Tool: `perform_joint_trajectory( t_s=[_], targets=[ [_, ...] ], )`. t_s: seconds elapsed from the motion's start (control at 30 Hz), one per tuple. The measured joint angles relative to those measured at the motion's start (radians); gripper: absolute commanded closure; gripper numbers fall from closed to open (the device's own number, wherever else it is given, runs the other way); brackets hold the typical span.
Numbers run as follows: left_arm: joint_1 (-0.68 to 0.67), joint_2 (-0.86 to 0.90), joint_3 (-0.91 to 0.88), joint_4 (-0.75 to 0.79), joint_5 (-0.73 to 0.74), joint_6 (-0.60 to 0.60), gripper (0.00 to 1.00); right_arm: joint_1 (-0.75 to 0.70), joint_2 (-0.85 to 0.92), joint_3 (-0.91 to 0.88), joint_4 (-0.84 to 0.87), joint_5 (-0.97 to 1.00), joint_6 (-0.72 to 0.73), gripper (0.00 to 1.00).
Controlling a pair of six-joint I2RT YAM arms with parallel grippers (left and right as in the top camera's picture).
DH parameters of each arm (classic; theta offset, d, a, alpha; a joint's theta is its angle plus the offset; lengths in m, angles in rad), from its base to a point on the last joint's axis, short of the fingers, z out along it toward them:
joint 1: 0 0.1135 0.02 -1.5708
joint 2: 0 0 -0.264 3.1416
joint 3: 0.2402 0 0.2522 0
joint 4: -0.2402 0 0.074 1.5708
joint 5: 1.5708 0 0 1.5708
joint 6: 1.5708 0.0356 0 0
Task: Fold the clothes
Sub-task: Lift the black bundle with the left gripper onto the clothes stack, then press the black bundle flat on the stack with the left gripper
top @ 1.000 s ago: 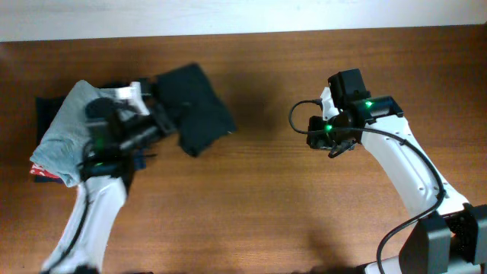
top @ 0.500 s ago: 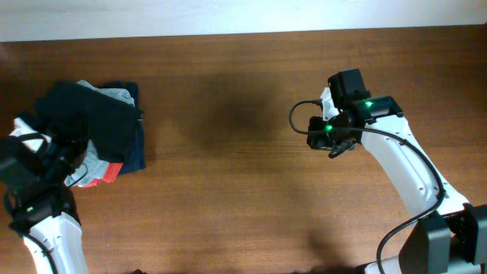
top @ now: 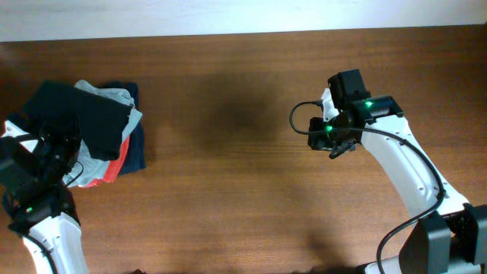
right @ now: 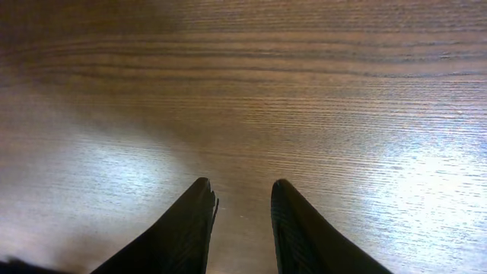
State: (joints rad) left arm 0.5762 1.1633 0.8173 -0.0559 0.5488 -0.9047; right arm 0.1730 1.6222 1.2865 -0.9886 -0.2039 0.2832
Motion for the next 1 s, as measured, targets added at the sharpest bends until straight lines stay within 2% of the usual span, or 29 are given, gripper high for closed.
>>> perform_joint_trajectory(
  t_s=[0.2, 0.37, 0.53, 0.6, 0.63, 0.7, 0.77, 0.9, 1.0],
  targets=[
    [0.024, 0.114, 0.000, 0.002, -0.046, 0.006, 1.00, 0.000, 0.000, 0.000, -0.003, 0.002, 0.001, 0.70],
    [0.026, 0.273, 0.000, 0.072, -0.044, 0.019, 1.00, 0.000, 0.000, 0.000, -0.013, 0.002, 0.000, 0.70],
    [0.027, 0.334, 0.000, 0.102, -0.025, 0.025, 0.99, 0.000, 0.000, 0.000, -0.023, 0.002, -0.004, 0.70],
    [0.029, 0.334, 0.000, 0.109, -0.011, 0.026, 0.89, 0.000, 0.000, 0.000, -0.026, 0.002, -0.003, 0.70],
    [0.035, 0.333, 0.000, 0.113, 0.003, 0.026, 0.80, 0.000, 0.000, 0.000, -0.026, 0.002, -0.003, 0.70],
    [0.051, 0.328, 0.000, 0.117, 0.041, 0.021, 0.68, 0.000, 0.000, 0.000, -0.026, 0.003, -0.005, 0.70],
    [0.074, 0.309, 0.000, 0.116, 0.088, 0.024, 0.45, 0.000, 0.000, 0.000, -0.026, 0.005, -0.006, 0.70],
    [0.128, 0.218, 0.000, 0.116, 0.190, 0.018, 0.28, 0.000, 0.000, 0.000, -0.026, 0.010, -0.007, 0.70],
    [0.163, 0.114, 0.000, 0.109, 0.251, 0.016, 0.27, 0.000, 0.000, 0.000, -0.025, 0.015, -0.007, 0.70]
  ],
)
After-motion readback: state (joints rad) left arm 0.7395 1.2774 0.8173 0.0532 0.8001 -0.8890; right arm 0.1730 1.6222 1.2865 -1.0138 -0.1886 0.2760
